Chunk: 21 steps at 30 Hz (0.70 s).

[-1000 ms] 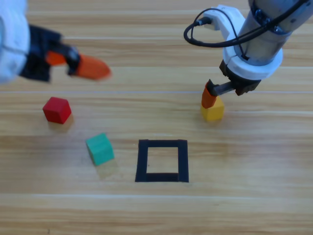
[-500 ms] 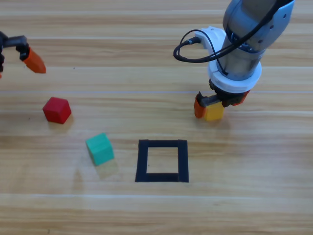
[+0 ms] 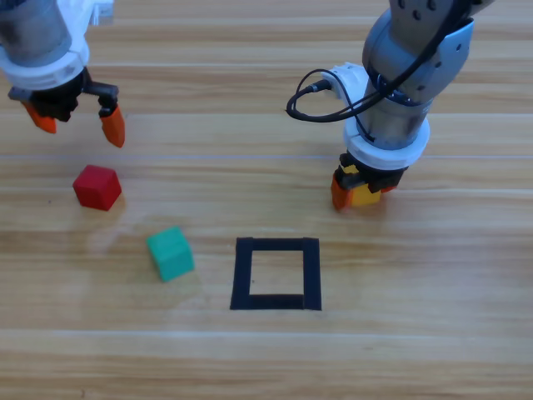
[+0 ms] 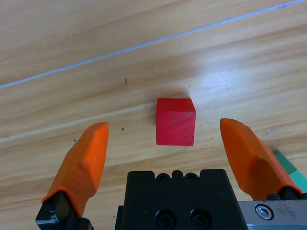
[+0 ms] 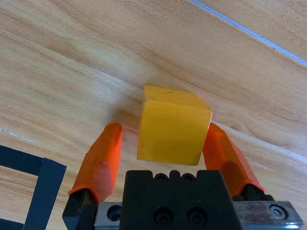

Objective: Stack the blocks in the rectangular block: red at the bottom, yellow in the middle, green on top

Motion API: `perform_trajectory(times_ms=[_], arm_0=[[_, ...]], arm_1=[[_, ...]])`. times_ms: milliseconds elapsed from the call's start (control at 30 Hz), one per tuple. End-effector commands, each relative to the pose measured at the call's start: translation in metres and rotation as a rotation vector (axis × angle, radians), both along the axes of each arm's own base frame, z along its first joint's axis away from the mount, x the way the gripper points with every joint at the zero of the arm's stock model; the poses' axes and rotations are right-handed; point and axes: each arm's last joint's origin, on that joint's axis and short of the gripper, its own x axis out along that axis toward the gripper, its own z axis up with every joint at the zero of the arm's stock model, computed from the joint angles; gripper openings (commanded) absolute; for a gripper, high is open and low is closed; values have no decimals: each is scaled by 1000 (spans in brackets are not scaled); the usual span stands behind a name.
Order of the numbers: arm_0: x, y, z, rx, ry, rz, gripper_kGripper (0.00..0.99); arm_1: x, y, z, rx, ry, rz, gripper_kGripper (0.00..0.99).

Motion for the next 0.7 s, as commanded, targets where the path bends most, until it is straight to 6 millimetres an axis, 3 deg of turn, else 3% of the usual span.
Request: perform_trajectory(times_ms=[33, 133, 167, 333, 533, 700], arm_0=[[12, -10, -30, 30, 85, -27, 990], [13, -10, -39, 36, 112, -29, 990], [12, -10, -41, 38, 120, -28, 990], [8, -8, -53, 48, 163, -25, 990], [-4, -6, -53, 43, 187, -9, 990], [-12, -14, -53, 43, 200, -31, 990]], arm_1=[[17, -19, -39, -47, 85, -63, 727], [17, -19, -39, -51, 82, -79, 707], [17, -19, -38, -50, 81, -82, 540], [18, -18, -29, -22, 74, -76, 0], [12, -22, -13, -3, 66, -84, 0], [-9, -35, 26, 29, 40, -114, 0]])
